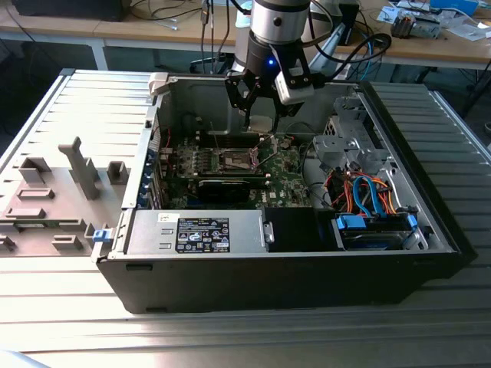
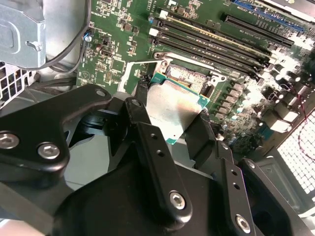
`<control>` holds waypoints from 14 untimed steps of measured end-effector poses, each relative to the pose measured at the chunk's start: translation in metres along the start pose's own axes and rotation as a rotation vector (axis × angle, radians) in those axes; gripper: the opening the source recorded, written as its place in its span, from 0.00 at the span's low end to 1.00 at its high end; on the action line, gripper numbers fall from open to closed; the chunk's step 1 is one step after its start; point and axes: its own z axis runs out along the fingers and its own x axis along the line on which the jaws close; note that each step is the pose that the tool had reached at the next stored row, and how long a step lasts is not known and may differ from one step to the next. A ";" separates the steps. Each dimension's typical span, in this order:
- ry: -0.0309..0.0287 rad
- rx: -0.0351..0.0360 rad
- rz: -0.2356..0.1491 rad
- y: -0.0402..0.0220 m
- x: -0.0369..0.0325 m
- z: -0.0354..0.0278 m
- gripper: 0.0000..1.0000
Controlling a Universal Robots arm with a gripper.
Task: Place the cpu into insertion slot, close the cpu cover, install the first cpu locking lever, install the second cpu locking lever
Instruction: 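Place the cpu into insertion slot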
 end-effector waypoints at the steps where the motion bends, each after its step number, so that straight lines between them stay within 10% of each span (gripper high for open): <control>1: -0.0001 0.0000 0.001 0.0000 0.0000 0.0000 0.54; 14: -0.0019 -0.0004 0.025 0.0000 0.0000 0.0004 0.54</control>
